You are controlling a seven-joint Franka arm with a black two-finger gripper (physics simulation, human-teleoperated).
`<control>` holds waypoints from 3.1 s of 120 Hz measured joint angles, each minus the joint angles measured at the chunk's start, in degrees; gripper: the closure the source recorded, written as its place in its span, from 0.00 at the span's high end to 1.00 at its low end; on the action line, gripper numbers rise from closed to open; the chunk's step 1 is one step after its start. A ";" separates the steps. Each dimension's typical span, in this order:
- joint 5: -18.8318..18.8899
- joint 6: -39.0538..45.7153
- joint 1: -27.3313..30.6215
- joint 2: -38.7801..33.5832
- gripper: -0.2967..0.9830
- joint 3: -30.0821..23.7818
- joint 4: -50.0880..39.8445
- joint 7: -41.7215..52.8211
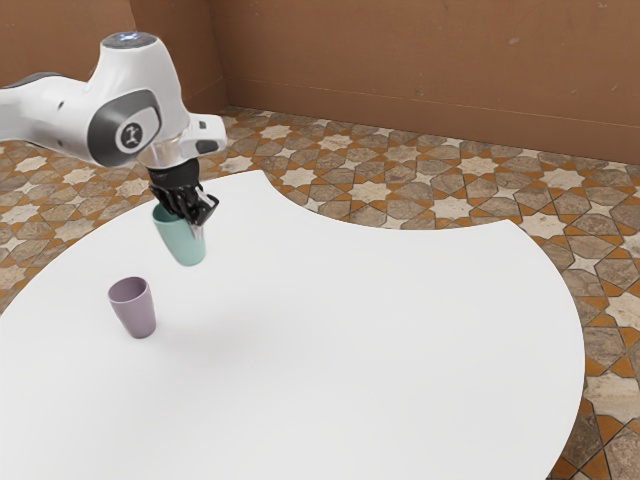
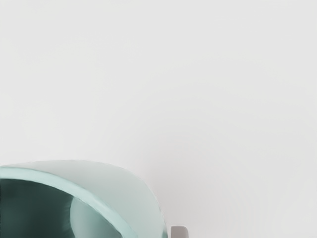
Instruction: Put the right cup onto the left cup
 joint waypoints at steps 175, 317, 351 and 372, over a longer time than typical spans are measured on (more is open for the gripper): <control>5.31 0.69 4.01 6.24 0.16 12.07 1.58 1.12; 5.02 0.70 1.75 1.44 0.16 10.72 -4.20 -1.62; 5.14 1.34 2.00 2.58 0.16 10.73 -3.96 -1.95; 5.19 2.18 2.59 3.64 0.16 10.70 -3.70 -1.98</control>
